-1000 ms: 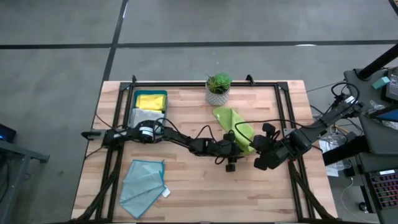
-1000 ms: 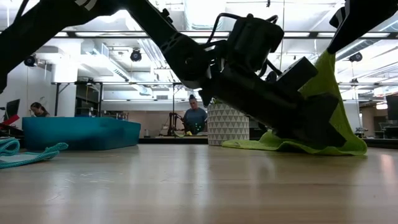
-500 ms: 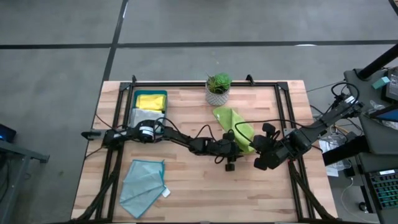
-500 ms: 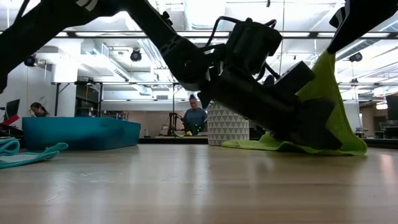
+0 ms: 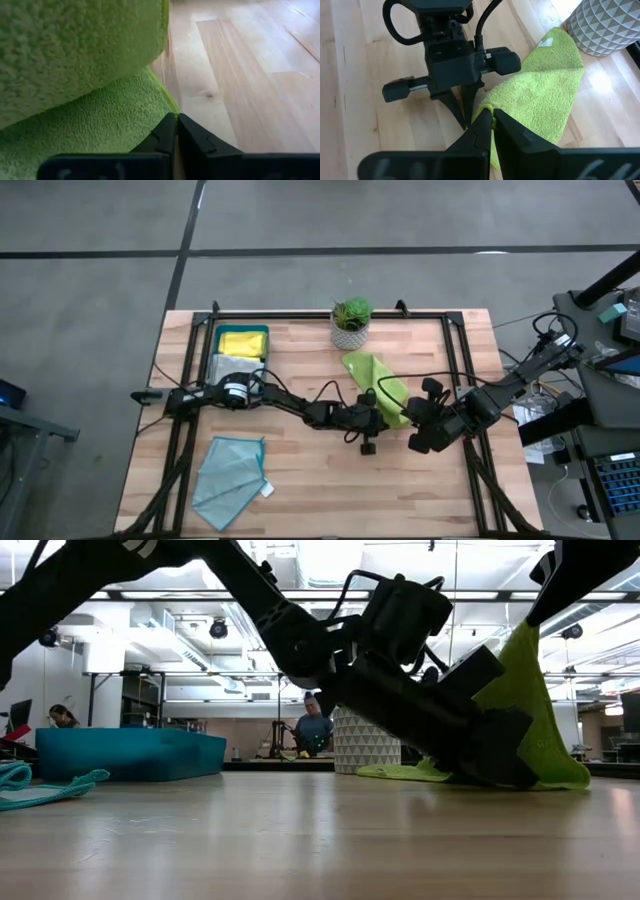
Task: Fold microfiber towels
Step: Fold the green towel
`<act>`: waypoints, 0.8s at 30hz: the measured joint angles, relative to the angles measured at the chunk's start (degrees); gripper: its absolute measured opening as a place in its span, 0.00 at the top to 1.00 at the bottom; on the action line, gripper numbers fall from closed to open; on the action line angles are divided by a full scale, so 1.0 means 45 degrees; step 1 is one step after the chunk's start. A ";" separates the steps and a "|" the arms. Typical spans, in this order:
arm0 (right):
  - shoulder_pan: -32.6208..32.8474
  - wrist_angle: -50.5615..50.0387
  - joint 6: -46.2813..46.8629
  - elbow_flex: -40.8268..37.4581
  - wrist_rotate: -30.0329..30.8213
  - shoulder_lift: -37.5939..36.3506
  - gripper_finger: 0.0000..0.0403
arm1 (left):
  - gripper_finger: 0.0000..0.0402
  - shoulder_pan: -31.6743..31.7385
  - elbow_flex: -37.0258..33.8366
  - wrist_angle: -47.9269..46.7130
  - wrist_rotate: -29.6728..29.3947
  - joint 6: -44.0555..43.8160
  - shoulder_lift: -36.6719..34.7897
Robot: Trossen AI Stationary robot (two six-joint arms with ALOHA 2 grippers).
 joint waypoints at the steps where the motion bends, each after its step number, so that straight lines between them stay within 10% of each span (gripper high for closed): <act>1: 0.0000 -0.0005 0.0000 0.0000 0.0005 0.0000 0.98 | 1.00 0.0000 -0.0020 -0.0069 0.0000 0.0166 -0.0043; 11: 0.0190 -0.0661 -0.0076 0.1124 -0.0743 -0.0445 0.98 | 1.00 -0.0672 -0.0754 -0.5780 -0.0036 0.2676 -0.4680; 24: 0.0721 -0.1083 -0.1232 0.2866 -0.0485 -0.0490 0.98 | 1.00 -0.0908 -0.4052 -0.7334 -0.1812 0.2916 -1.1652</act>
